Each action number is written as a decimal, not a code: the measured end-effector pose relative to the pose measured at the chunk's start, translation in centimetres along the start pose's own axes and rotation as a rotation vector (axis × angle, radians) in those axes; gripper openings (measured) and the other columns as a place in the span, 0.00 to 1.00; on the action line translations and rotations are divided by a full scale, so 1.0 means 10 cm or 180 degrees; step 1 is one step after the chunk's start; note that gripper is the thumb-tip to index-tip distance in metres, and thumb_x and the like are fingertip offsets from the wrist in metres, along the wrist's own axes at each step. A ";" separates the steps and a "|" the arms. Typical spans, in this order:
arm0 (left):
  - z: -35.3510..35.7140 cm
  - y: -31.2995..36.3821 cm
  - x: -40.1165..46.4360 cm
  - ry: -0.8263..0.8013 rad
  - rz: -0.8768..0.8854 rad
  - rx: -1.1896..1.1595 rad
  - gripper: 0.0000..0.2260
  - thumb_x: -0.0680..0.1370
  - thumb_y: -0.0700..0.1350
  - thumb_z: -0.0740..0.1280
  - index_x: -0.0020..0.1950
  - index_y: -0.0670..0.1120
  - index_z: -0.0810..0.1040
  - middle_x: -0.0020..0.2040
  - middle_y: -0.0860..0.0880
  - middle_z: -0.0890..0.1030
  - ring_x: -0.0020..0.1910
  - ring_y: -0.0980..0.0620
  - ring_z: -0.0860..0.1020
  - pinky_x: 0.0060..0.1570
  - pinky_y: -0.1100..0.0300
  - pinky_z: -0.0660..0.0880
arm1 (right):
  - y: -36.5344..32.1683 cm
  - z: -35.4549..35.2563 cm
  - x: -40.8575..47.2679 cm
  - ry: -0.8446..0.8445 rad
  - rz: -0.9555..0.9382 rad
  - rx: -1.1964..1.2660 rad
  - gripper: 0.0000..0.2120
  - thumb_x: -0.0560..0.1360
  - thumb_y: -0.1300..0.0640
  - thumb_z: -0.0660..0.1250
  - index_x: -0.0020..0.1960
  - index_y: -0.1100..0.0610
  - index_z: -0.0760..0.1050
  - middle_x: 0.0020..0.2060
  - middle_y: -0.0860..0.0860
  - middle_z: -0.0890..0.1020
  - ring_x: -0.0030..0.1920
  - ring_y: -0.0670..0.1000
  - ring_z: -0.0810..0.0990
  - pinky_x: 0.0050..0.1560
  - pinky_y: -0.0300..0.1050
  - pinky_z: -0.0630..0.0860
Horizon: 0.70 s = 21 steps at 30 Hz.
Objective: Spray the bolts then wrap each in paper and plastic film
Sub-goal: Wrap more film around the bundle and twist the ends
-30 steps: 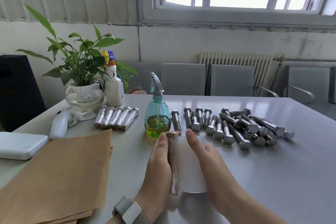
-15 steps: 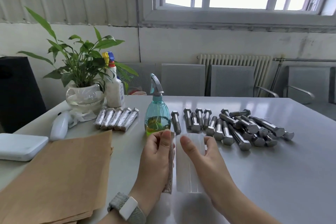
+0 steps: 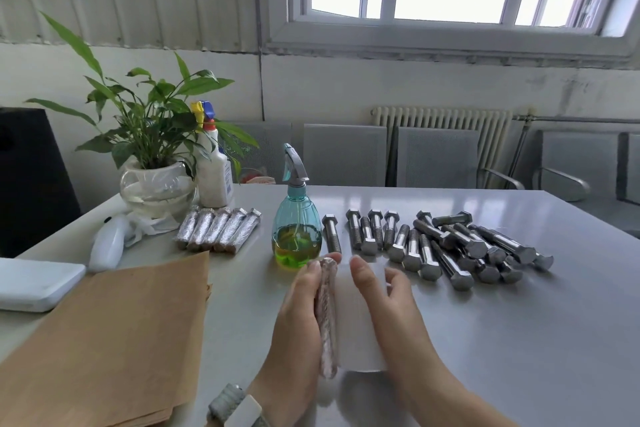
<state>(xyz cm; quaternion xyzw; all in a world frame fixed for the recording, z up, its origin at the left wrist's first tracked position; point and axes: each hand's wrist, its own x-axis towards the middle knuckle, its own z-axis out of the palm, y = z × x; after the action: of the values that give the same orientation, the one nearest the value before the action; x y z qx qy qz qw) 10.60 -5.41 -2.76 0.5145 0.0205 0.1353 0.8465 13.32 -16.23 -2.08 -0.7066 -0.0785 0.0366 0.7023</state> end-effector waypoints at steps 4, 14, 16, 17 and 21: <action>-0.03 0.06 0.03 -0.0049 0.0445 0.0649 0.18 0.77 0.59 0.59 0.56 0.49 0.81 0.50 0.47 0.85 0.52 0.49 0.83 0.54 0.51 0.78 | -0.05 -0.10 0.03 -0.0770 0.0235 0.0345 0.31 0.64 0.29 0.71 0.57 0.50 0.82 0.50 0.53 0.86 0.51 0.55 0.85 0.51 0.54 0.82; -0.08 0.05 0.10 0.0315 0.0857 0.0991 0.17 0.73 0.63 0.65 0.46 0.49 0.78 0.38 0.43 0.81 0.37 0.41 0.79 0.44 0.45 0.79 | -0.05 0.00 0.01 -0.0218 -0.0113 0.0063 0.41 0.54 0.21 0.70 0.55 0.49 0.74 0.45 0.47 0.85 0.46 0.48 0.85 0.52 0.58 0.81; -0.07 0.03 0.07 0.0331 0.0748 0.0817 0.16 0.72 0.63 0.67 0.47 0.50 0.78 0.42 0.44 0.82 0.41 0.45 0.81 0.48 0.44 0.79 | -0.04 0.05 -0.04 -0.0095 -0.0278 -0.0191 0.40 0.54 0.16 0.60 0.52 0.45 0.73 0.43 0.38 0.83 0.44 0.39 0.82 0.47 0.45 0.78; -0.07 0.01 0.06 0.0300 0.0630 0.0662 0.16 0.71 0.63 0.68 0.47 0.51 0.78 0.42 0.46 0.82 0.41 0.48 0.81 0.46 0.46 0.79 | -0.03 0.07 -0.05 -0.0009 -0.0283 -0.0255 0.40 0.54 0.15 0.56 0.50 0.45 0.72 0.41 0.36 0.83 0.42 0.37 0.81 0.46 0.43 0.75; -0.03 0.04 -0.03 -0.0097 -0.0119 -0.0225 0.20 0.72 0.64 0.65 0.55 0.51 0.81 0.50 0.44 0.84 0.48 0.47 0.84 0.42 0.51 0.80 | -0.02 0.07 -0.06 0.0262 -0.0165 -0.0511 0.42 0.55 0.14 0.50 0.48 0.48 0.69 0.34 0.38 0.78 0.36 0.37 0.76 0.40 0.43 0.69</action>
<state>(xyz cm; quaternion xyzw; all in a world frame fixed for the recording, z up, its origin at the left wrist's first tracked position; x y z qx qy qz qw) 10.12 -5.04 -2.63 0.4858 0.0124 0.1123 0.8667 12.60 -15.60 -1.94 -0.7592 -0.0705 -0.0171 0.6468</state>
